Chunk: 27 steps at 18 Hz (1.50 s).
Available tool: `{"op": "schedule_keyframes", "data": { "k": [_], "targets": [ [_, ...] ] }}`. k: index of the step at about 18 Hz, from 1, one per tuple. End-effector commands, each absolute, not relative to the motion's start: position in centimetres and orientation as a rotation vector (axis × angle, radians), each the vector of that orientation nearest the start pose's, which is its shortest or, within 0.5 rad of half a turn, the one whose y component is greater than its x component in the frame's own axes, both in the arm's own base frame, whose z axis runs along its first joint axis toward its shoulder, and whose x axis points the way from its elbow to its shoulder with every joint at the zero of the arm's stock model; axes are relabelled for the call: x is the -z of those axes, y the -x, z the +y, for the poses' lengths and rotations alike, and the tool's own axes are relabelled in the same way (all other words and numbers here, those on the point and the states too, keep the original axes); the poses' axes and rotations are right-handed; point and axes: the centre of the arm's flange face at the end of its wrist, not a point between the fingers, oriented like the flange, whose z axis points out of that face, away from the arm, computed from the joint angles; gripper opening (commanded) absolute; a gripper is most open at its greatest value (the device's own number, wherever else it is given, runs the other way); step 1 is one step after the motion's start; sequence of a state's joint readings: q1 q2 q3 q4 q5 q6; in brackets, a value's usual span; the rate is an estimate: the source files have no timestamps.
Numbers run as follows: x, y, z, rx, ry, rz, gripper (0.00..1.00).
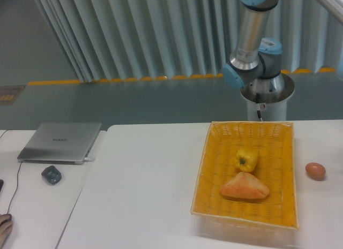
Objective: Place the red pepper on the table
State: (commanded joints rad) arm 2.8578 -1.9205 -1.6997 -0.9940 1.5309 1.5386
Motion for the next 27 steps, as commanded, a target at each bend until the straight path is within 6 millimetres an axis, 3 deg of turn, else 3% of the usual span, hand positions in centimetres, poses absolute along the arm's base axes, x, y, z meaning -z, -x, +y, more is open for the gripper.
{"op": "schedule_keyframes", "data": {
  "k": [1,4,6,12,15,22,27],
  "targets": [
    [-29.1,54.0,30.1,-0.138,3.059,0.39,0.39],
    [-28.8,54.0,30.2,-0.133,3.06,0.392,0.52],
    [-28.8,54.1,30.3,-0.147,3.057,0.397,0.72],
    [-28.3,53.9,30.5,-0.151,3.055,0.402,0.81],
    [-28.9,53.3,31.2,-0.163,3.051,0.422,1.0],
    [-34.1,48.9,34.7,-0.292,3.051,0.601,1.0],
    [-36.2,46.1,36.3,-0.245,3.038,0.668,1.0]
  ]
}}
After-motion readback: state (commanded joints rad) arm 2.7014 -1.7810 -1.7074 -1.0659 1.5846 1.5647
